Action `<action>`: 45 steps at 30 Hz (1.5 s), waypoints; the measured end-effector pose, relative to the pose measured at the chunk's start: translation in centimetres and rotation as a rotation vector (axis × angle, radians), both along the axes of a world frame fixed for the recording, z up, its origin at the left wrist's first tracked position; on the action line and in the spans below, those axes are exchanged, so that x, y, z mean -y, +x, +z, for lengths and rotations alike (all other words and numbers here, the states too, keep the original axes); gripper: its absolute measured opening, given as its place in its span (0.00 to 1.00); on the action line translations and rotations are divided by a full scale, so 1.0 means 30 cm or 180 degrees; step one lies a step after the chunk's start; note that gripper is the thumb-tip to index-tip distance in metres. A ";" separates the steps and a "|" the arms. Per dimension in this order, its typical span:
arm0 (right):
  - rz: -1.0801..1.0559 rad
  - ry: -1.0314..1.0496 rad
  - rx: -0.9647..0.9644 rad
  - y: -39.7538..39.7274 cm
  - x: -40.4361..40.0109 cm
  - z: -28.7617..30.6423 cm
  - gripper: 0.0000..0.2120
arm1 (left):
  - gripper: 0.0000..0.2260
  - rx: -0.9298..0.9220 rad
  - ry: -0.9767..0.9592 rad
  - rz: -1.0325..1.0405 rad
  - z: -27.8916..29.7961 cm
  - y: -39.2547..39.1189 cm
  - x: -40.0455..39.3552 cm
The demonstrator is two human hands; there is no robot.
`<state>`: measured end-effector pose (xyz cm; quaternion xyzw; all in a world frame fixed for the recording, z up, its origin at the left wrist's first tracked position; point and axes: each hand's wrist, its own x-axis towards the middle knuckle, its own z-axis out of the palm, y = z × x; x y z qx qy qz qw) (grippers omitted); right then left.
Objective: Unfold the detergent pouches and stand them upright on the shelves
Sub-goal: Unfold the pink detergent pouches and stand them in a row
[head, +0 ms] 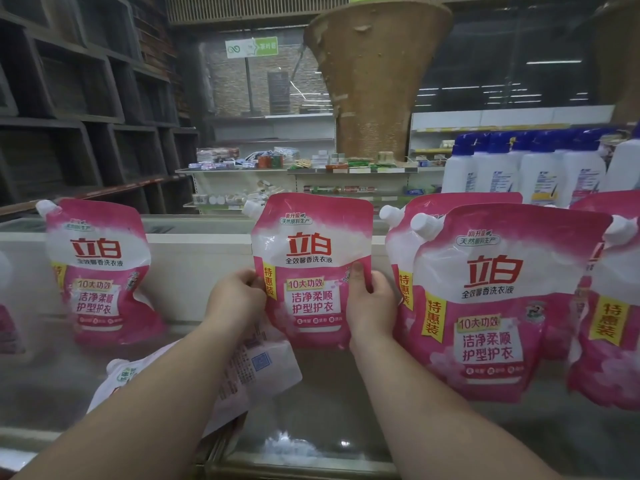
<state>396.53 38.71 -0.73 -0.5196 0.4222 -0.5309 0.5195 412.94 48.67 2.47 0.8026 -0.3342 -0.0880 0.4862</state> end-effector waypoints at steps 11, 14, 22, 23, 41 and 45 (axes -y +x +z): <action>-0.0476 -0.0462 -0.0368 0.031 -0.018 -0.046 0.22 | 0.07 0.0114 0.0053 0.0018 0.007 0.021 -0.053; -0.0560 -0.0516 -0.0499 0.022 -0.021 -0.034 0.20 | 0.15 0.0156 -0.0019 -0.0064 0.006 0.007 -0.094; -0.0445 -0.0121 -0.0673 -0.043 -0.135 0.010 0.15 | 0.16 0.0274 -0.0177 -0.0294 -0.008 0.016 -0.239; -0.0478 -0.0132 -0.0689 -0.044 -0.154 0.007 0.15 | 0.16 0.0244 -0.0218 -0.0334 -0.012 0.020 -0.257; 0.0687 -0.2093 -0.2708 0.095 -0.589 -0.075 0.36 | 0.17 0.2040 0.0484 -0.1069 -0.114 0.087 -0.596; 0.0889 -0.2323 -0.2968 0.114 -0.657 -0.085 0.34 | 0.19 0.2156 0.0421 -0.1133 -0.152 0.092 -0.663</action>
